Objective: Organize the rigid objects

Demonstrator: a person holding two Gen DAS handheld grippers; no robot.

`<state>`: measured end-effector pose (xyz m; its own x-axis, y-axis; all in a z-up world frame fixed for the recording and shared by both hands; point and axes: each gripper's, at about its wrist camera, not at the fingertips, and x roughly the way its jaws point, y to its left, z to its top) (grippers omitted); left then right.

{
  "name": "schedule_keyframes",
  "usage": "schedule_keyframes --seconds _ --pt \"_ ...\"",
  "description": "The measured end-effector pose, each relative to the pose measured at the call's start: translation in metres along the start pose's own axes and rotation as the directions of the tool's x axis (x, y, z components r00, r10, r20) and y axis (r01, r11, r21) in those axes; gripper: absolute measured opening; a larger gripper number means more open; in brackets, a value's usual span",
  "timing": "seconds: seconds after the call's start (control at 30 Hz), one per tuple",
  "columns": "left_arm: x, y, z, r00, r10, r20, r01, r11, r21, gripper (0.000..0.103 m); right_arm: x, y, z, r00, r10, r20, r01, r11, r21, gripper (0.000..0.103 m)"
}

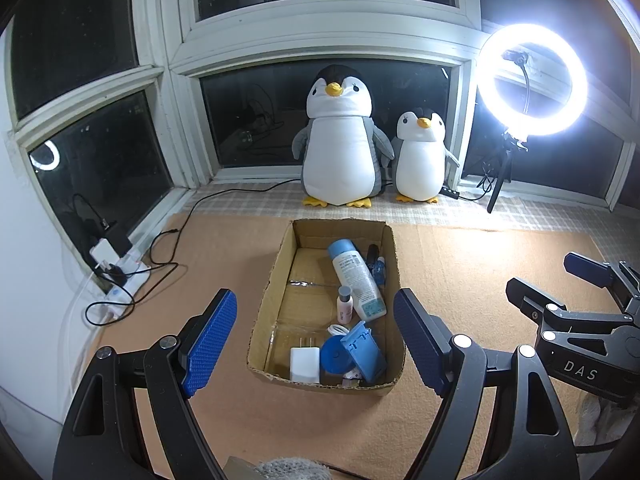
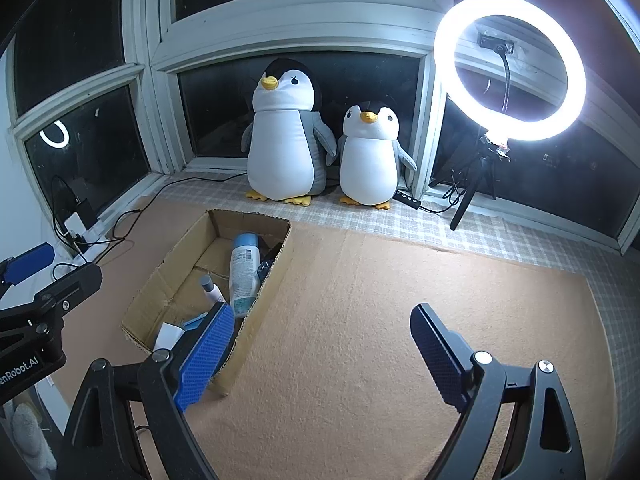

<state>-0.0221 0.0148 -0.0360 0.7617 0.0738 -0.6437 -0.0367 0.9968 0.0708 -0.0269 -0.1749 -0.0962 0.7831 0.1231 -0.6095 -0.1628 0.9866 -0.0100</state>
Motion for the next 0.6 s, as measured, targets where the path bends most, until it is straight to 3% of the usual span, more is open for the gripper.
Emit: schedule_keyframes --seconds 0.6 --pt "0.0006 -0.0013 -0.0011 1.000 0.003 0.002 -0.003 1.000 0.002 0.081 0.0051 -0.0036 -0.0035 1.000 0.000 -0.011 0.000 1.000 0.000 0.087"
